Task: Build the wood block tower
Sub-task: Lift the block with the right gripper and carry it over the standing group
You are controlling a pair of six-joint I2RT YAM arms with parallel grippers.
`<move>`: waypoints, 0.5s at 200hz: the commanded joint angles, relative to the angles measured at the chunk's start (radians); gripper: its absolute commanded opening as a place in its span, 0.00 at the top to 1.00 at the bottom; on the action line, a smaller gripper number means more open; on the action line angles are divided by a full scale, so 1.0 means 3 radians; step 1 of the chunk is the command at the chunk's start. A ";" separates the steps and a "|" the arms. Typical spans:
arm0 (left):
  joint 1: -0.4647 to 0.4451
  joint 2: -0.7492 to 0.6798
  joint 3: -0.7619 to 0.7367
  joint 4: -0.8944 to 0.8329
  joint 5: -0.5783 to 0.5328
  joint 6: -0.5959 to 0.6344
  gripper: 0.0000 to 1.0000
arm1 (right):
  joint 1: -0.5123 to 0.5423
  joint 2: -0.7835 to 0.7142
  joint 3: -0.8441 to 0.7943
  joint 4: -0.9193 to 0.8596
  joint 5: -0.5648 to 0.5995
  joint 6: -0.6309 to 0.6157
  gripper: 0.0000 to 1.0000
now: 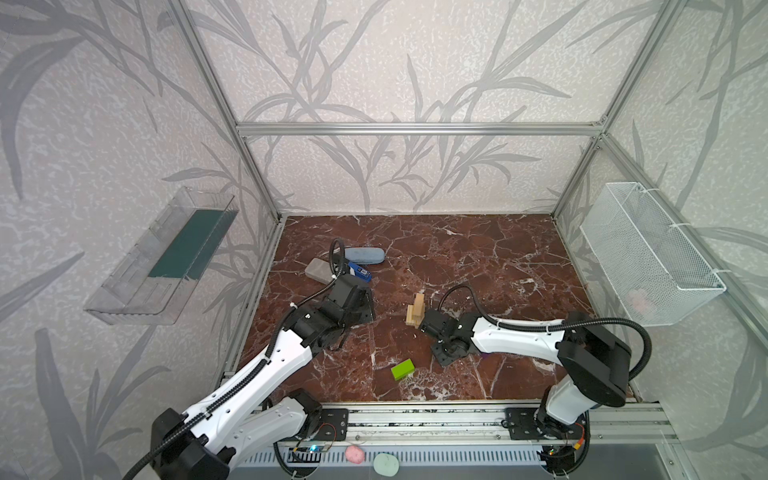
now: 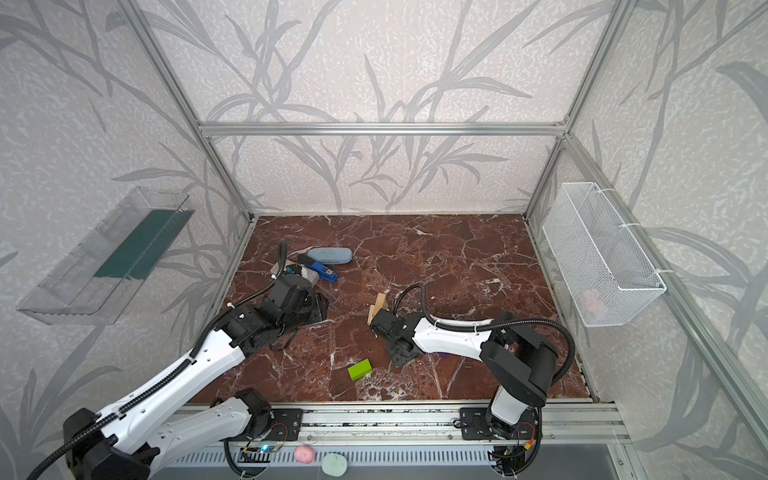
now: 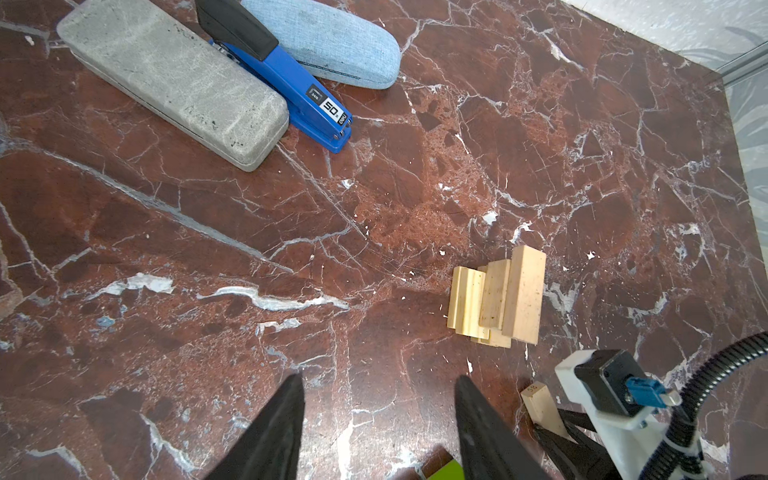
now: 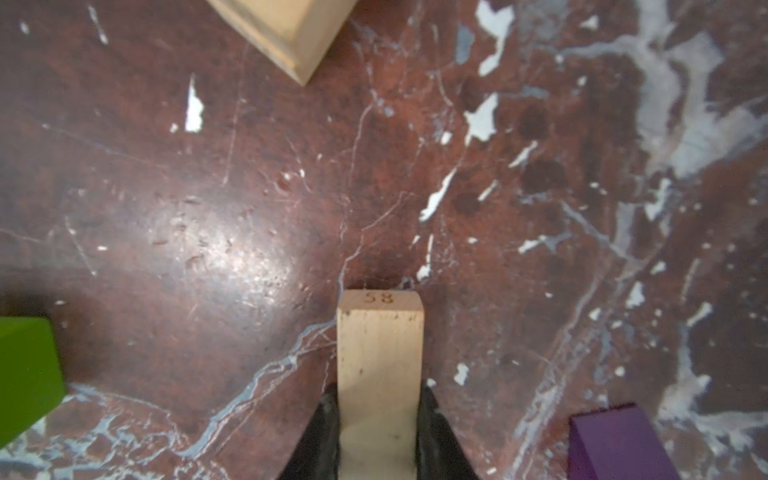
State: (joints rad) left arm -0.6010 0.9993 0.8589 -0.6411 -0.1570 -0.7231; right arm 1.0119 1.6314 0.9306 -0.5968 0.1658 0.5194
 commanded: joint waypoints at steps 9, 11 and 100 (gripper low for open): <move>0.0047 -0.0084 -0.0024 0.0022 0.0000 0.0067 0.42 | 0.0013 -0.0342 0.0341 -0.0533 0.0278 0.0578 0.78; 0.0046 -0.0088 -0.0024 0.0024 0.0001 0.0071 0.42 | 0.0010 -0.0355 0.0366 -0.0570 0.0290 0.0617 0.78; 0.0160 0.0002 -0.0052 0.0257 0.0094 0.0231 0.41 | -0.0100 -0.0098 0.1449 -0.1209 0.0710 0.1574 0.81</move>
State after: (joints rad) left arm -0.5663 0.9920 0.8589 -0.5961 -0.1249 -0.6758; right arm 0.9890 1.5429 1.2861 -0.8761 0.3042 0.8932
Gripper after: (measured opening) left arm 0.591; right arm 0.270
